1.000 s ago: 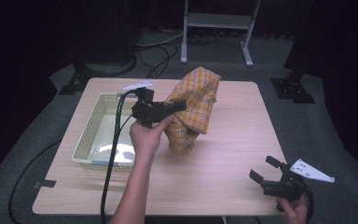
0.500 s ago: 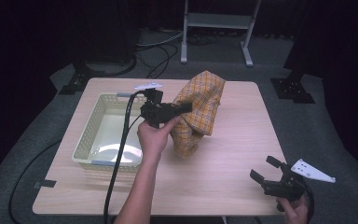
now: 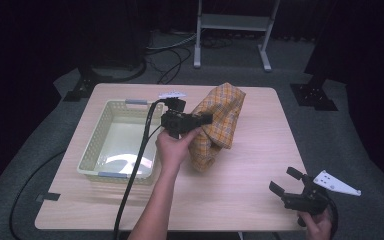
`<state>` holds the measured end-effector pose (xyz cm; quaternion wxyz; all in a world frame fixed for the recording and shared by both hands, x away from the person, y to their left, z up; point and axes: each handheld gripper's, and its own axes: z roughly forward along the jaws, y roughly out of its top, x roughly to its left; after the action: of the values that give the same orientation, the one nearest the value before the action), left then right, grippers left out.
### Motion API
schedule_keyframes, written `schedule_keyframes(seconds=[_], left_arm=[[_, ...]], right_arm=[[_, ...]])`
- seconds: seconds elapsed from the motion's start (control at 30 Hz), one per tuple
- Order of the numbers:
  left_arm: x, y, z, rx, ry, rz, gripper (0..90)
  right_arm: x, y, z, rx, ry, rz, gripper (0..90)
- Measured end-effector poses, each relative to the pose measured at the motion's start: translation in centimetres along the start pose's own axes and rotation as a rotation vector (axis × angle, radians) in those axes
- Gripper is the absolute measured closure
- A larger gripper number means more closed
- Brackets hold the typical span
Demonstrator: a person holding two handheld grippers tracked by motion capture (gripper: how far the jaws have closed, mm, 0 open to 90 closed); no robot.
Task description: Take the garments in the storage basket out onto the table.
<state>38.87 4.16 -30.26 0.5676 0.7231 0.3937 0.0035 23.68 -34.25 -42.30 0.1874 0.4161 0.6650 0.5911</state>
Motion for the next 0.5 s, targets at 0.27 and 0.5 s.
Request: schedule_keyframes(seconds=[0.27, 0.5], left_arm=[[-0.1, -0.4, 1.6, 0.029, 0.015, 0.004, 72.7], [0.0, -0.7, 2.9, 0.061, 0.035, 0.018, 72.6]], right_arm=[[-0.1, 0.0, -0.1, -0.003, -0.001, 0.004, 2.8], [-0.2, 0.0, -0.2, -0.004, -0.004, 0.005, 2.8]])
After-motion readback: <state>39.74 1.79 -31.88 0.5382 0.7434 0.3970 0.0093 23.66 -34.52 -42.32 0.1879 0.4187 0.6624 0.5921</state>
